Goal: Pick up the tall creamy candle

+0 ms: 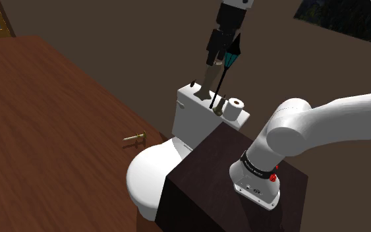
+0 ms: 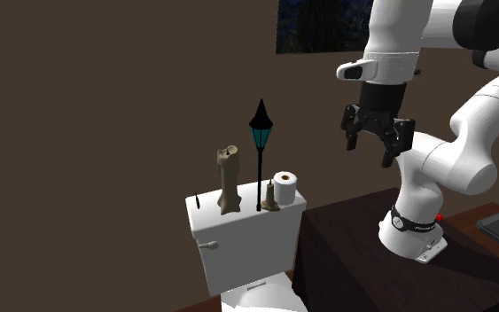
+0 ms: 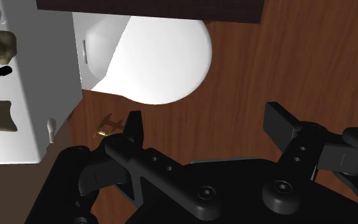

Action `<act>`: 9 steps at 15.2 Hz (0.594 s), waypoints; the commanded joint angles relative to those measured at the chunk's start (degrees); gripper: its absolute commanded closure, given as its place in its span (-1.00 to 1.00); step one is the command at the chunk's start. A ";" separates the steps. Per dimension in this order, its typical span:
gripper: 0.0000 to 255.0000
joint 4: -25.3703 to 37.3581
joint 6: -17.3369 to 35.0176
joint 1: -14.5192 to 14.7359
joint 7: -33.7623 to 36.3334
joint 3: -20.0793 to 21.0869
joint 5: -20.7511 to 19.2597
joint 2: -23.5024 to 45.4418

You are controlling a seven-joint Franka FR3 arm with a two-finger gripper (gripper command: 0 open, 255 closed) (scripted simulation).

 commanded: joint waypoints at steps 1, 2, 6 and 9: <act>-1.00 0.00 0.00 0.00 0.00 0.00 0.00 0.00; -1.00 -0.73 0.97 -0.43 -1.53 -1.20 -0.89 0.02; -1.00 -2.94 5.16 -2.17 -7.59 -6.12 -4.36 0.98; -1.00 -3.80 8.58 -3.41 -12.09 -9.91 -6.74 2.66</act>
